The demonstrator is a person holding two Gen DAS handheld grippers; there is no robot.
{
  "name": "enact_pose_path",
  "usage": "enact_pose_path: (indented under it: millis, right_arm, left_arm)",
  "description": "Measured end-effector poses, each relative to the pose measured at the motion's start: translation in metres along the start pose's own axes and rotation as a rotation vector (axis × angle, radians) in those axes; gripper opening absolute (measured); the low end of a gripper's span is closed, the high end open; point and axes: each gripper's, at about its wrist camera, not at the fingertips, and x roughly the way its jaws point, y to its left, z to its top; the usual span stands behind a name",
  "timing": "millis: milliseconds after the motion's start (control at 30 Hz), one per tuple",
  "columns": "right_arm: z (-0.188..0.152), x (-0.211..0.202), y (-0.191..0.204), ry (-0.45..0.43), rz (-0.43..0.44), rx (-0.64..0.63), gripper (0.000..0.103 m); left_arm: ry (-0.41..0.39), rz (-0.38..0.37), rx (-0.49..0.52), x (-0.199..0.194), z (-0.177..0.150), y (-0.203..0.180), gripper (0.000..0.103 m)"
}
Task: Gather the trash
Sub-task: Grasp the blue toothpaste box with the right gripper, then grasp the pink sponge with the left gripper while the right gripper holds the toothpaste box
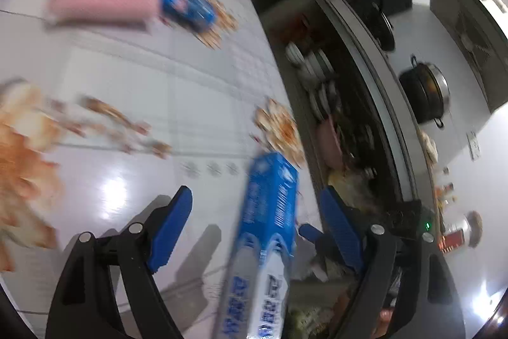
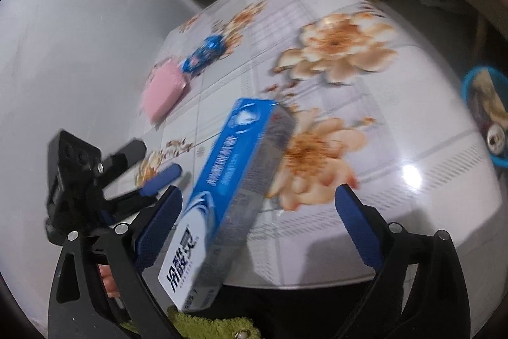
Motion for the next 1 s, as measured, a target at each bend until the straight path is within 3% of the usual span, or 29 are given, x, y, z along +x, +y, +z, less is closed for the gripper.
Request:
enact_pose_path:
  millis: [300, 400, 567, 867, 1000]
  right_arm:
    - [-0.021, 0.041, 0.059, 0.027, -0.212, -0.276, 0.095]
    - [-0.024, 0.043, 0.059, 0.022, -0.230, -0.309, 0.095]
    - [-0.020, 0.039, 0.054, 0.008, -0.254, -0.315, 0.074]
    - [-0.001, 0.027, 0.035, -0.024, -0.278, -0.260, 0.050]
    - [0.007, 0.024, 0.022, -0.046, -0.289, -0.231, 0.047]
  left_arm:
    - [-0.118, 0.102, -0.035, -0.041, 0.012, 0.027, 0.081]
    - [-0.128, 0.123, -0.035, -0.044, 0.013, 0.029, 0.081]
    - [-0.149, 0.153, -0.019, -0.047, 0.015, 0.028, 0.081]
    - [-0.197, 0.209, 0.022, -0.056, 0.041, 0.023, 0.081]
    - [-0.243, 0.272, 0.055, -0.060, 0.067, 0.019, 0.084]
